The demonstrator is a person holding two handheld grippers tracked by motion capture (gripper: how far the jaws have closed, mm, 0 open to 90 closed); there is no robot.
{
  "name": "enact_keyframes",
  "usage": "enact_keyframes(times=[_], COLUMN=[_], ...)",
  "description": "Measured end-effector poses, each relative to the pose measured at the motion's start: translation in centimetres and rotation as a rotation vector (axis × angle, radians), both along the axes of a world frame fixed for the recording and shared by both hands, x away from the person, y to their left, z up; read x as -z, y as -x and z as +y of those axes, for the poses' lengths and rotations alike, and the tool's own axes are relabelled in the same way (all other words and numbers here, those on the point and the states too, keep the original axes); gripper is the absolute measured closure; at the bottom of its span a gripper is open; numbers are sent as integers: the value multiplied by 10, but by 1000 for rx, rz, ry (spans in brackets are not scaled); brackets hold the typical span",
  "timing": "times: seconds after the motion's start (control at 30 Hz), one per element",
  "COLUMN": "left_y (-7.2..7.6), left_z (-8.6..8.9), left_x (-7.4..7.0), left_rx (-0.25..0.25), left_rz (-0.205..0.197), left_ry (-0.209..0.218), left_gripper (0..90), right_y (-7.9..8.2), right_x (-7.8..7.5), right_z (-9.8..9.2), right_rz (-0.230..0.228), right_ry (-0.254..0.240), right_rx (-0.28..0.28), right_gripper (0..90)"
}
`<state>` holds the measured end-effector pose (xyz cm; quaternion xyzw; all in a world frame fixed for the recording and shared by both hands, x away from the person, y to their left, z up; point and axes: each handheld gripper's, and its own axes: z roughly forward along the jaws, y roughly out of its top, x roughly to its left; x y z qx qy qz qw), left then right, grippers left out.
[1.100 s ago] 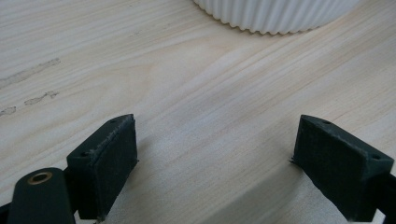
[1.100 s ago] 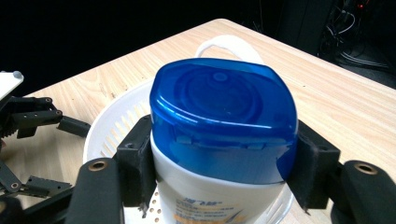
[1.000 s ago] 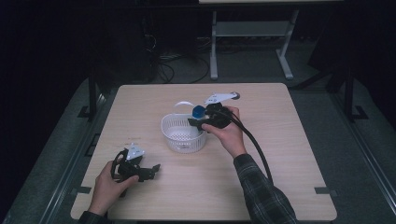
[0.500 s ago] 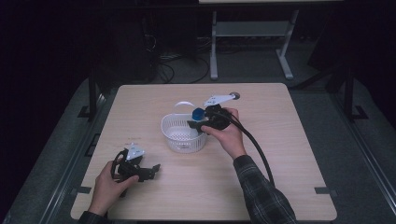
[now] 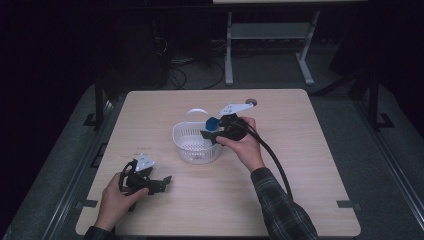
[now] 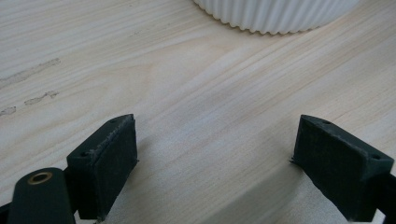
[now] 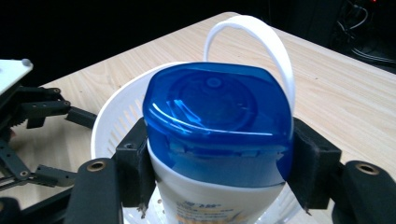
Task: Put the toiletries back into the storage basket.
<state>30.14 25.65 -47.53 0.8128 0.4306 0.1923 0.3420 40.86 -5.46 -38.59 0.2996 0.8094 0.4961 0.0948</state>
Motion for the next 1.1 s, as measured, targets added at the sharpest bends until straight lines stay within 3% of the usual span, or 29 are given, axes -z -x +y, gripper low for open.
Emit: enact_keyframes(times=[0.1, 0.57, 1.1], left_y=[0, 0, 0], left_z=[0, 0, 0], left_x=[0, 0, 0], left_rx=[0, -3, -4], left_rz=[0, -1, -2], left_ry=[0, 4, 4], left_gripper=[127, 127, 127], right_y=[1, 8, 15], right_x=[-1, -2, -14], right_z=[2, 10, -3], right_rz=[6, -3, -14], right_ry=[-15, 0, -17], right_rx=[-15, -41, -36], right_gripper=[332, 307, 288])
